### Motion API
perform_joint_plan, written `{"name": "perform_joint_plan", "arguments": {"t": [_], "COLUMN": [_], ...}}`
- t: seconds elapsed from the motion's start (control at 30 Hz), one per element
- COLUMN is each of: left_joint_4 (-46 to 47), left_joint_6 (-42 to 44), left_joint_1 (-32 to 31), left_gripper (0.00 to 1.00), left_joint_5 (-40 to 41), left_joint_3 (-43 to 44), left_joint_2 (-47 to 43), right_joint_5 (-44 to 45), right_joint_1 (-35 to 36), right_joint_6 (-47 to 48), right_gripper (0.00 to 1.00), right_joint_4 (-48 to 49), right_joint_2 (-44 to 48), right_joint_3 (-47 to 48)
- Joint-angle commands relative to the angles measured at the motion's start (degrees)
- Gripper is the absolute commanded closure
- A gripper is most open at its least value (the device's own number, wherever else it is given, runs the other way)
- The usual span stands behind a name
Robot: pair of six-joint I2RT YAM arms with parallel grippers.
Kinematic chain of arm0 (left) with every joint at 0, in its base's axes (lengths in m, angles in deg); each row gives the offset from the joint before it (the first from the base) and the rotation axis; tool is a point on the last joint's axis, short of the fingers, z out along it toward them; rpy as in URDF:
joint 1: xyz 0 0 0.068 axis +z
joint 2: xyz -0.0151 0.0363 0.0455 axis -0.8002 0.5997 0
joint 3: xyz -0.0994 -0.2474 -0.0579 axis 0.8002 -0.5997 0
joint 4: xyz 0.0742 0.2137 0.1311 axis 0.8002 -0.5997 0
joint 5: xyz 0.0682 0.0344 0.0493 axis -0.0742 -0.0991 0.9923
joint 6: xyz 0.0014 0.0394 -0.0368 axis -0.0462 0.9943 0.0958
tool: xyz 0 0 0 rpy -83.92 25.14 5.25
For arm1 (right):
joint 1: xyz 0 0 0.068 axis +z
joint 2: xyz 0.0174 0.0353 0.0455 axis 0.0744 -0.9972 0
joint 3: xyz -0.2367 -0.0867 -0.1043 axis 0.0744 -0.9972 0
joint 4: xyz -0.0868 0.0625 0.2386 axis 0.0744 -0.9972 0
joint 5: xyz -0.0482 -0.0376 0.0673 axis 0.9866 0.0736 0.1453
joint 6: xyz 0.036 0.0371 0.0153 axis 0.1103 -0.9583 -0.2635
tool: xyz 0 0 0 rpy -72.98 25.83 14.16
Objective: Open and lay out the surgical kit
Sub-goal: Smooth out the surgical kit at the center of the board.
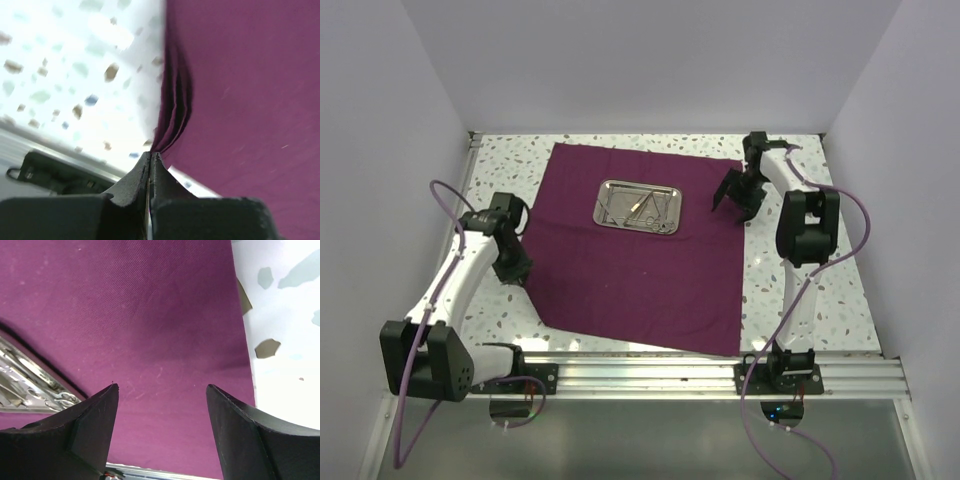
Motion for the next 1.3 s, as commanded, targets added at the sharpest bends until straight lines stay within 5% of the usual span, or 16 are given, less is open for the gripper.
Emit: {"name": "perform_joint_plan", "arguments": {"t": [0.0,0.1,0.17,0.2,0.6,0.97,1.27], "left_joint_4": [-11.4,-11.6,-11.6,-11.6,-2.0,13.9,14.4], "left_joint_6": [-2.2,-2.2,-4.0,-4.6,-0.8,5.9,9.2], "left_joint_1": [-0.3,-0.3,-0.3,-0.3,-0.3,1.3,2.7], "left_gripper": [0.98,0.78,0.16,0.01,0.0,0.01,0.05], "left_joint_5": [0.0,-3.4,-6.8,-7.2,-2.5,-2.2,-5.9], "left_joint_3": [-3.2,-5.7,-7.3,-7.6,3.6,15.1,22.5], "left_joint_2": [-4.5,-9.3,-12.3,-12.9,-1.1,24.8,32.4], "right_joint_5": [-2.4,-2.5,-2.6,-2.7,1.4,14.9,17.9], "right_joint_1": [0.3,0.3,0.2,0.2,-0.2,-3.1,-3.1], "right_joint_6": [0.3,0.5,0.5,0.4,2.0,3.6,5.0], "right_gripper": [0.26,0.26,0.26,0.26,0.25,0.22,0.28], "right_joint_4": [0.4,0.1,0.1,0.2,-1.9,-4.8,-0.2], "right_joint_2": [-0.9,-1.1,-1.2,-1.2,2.3,7.4,-0.1], "right_joint_3": [0.3,0.9,0.9,1.0,4.1,1.7,6.8]}}
